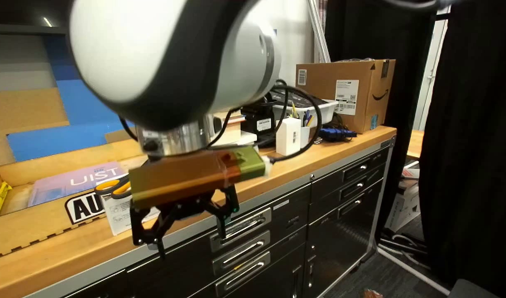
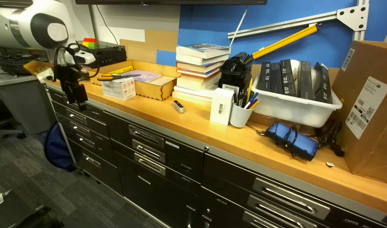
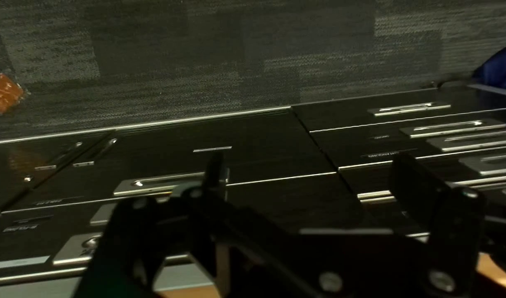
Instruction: Put the blue object in the drawer and close it
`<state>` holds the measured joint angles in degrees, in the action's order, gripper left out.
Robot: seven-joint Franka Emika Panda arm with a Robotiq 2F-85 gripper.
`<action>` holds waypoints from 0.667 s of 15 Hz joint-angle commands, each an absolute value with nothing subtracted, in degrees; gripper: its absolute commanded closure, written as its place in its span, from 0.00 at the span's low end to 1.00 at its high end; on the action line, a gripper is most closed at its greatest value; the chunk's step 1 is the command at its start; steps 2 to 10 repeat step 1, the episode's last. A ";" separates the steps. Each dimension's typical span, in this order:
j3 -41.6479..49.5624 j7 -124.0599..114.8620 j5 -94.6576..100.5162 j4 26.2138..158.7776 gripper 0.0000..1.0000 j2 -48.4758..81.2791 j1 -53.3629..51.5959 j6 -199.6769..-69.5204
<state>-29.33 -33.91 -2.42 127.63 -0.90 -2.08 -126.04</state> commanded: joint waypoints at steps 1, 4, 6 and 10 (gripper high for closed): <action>-23.21 -32.29 -3.74 127.11 0.00 -3.05 -7.31 -123.64; -23.21 -32.29 -3.74 127.11 0.00 -3.05 -7.31 -123.64; -23.21 -32.29 -3.74 127.11 0.00 -3.05 -7.31 -123.64; -23.21 -32.29 -3.74 127.11 0.00 -3.05 -7.31 -123.64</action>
